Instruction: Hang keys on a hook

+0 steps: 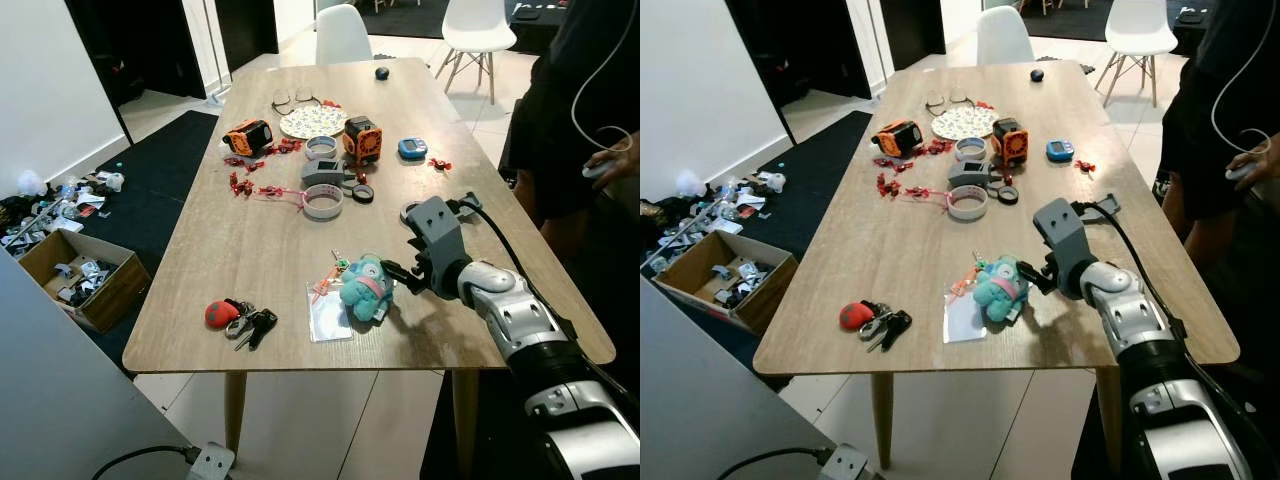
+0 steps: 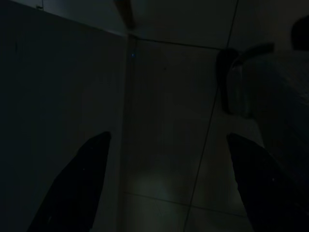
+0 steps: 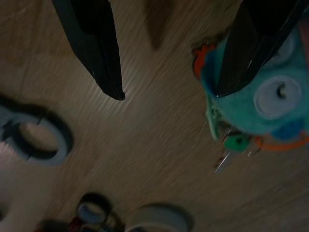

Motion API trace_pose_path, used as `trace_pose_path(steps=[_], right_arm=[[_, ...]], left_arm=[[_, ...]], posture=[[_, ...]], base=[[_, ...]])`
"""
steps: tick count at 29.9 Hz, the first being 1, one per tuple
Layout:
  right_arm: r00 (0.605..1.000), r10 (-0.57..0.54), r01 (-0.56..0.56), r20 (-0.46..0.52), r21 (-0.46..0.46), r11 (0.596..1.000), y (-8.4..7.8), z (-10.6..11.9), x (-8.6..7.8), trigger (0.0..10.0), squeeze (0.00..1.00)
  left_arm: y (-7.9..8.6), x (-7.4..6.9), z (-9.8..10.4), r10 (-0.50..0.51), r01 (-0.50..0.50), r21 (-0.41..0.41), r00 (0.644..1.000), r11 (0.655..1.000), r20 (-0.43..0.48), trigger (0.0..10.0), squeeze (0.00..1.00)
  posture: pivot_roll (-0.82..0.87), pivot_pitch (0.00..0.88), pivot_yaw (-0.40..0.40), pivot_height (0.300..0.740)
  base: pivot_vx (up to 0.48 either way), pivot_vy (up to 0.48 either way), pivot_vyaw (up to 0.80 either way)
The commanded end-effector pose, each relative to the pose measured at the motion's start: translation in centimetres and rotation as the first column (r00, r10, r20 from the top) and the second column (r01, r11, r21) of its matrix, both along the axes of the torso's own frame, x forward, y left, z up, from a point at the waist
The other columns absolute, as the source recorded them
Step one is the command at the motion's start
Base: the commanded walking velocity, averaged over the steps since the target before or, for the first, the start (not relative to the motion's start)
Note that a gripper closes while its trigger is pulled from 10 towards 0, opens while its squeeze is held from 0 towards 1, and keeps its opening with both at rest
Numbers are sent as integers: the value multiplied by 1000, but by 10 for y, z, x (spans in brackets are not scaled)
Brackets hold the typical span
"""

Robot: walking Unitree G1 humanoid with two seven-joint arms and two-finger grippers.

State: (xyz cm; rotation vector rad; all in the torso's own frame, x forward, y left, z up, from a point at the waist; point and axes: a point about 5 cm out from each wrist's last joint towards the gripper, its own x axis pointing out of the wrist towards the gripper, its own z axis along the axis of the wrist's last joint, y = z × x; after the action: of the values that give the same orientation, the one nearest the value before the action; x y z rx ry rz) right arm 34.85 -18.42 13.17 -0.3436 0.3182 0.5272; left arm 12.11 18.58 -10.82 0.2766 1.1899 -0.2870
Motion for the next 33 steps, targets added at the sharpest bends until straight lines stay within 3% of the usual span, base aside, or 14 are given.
trace_pose_path(steps=[1,3,6,10,14,25,28,32,33], right_arm=[[997,77,-76,22,-12,997,11,1,-3,10000,0],[990,135,-135,36,-1,991,19,2,-6,10000,0],[993,117,-117,2,-19,993,17,-2,-7,10000,0],[999,35,-36,-25,-47,998,8,-5,-5,10000,0],[997,-80,81,16,-81,993,-7,1,3,10000,0],[994,-109,110,17,-129,985,-11,-1,1,10000,0],[991,-94,113,93,-228,967,-15,2,3,10000,0],[992,-71,93,104,-217,972,-12,2,3,10000,0],[997,-26,39,78,-164,986,-4,0,1,10000,0]], left_arm=[[1,-4,-1,-16,16,6,1000,1000,-17,10000,0],[2,-4,-1,-17,17,6,1000,1000,-19,10000,0],[2,-5,-1,-17,18,7,1000,1000,-19,10000,0],[3,-5,-1,-16,16,9,1000,1000,-18,10000,0],[3,-5,-1,-20,20,10,1000,1000,-21,10000,0],[3,-5,-1,-25,25,11,1000,1000,-19,10000,0],[3,-5,-1,-25,25,12,999,1000,-20,10000,0],[3,-5,-1,-25,25,13,999,1000,-21,10000,0],[3,-6,-1,-24,24,13,999,1000,-21,10000,0]], posture=[[-116,58,65,740],[-114,59,67,740],[-114,59,67,740],[-110,61,67,740],[-112,62,71,740],[-112,63,72,740],[-112,68,73,740],[-112,69,72,740],[-110,68,70,740]], base=[[0,0,0],[0,0,0],[0,0,0],[0,0,0],[0,0,0],[0,0,0],[0,0,0],[0,0,0],[0,0,0]])
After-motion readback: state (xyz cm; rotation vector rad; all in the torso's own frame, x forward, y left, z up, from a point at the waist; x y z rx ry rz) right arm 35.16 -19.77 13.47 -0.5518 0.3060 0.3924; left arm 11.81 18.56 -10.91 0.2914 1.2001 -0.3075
